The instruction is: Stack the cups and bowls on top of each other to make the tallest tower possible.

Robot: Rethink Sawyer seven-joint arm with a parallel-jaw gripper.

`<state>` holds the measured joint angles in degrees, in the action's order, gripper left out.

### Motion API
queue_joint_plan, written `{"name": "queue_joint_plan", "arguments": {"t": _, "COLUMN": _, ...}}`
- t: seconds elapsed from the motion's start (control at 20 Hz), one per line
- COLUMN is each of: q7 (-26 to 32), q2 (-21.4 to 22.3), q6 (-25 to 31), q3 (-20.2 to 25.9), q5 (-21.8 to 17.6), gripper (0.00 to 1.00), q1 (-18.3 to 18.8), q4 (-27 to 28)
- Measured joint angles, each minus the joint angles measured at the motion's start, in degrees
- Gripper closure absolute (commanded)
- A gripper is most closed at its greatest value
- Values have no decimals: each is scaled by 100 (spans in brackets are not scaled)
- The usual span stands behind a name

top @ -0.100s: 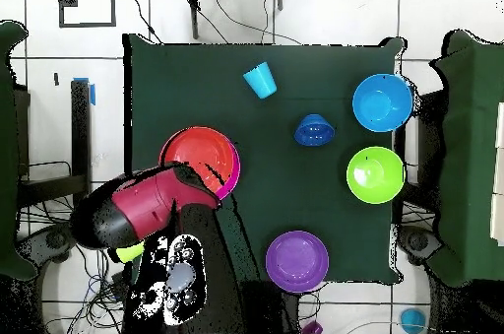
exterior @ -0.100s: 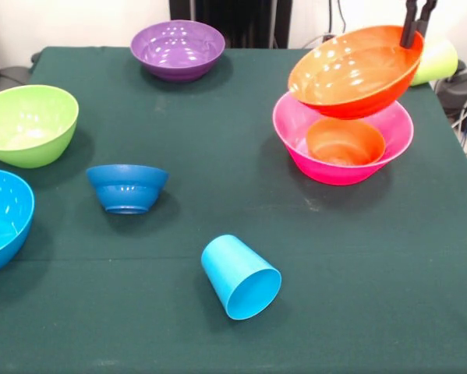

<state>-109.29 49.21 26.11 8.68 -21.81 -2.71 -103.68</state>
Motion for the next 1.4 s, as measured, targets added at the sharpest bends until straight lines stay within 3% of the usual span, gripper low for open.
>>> {"name": "queue_joint_plan", "arguments": {"t": 0.75, "q7": 0, "q2": -653, "q6": -482, "q3": -83, "q5": 1, "gripper": 100, "q1": 195, "q4": 175}}
{"name": "queue_joint_plan", "arguments": {"t": 1.4, "q7": 0, "q2": -692, "q6": -483, "q3": -276, "q5": 1, "gripper": 100, "q1": 12, "q4": 247}}
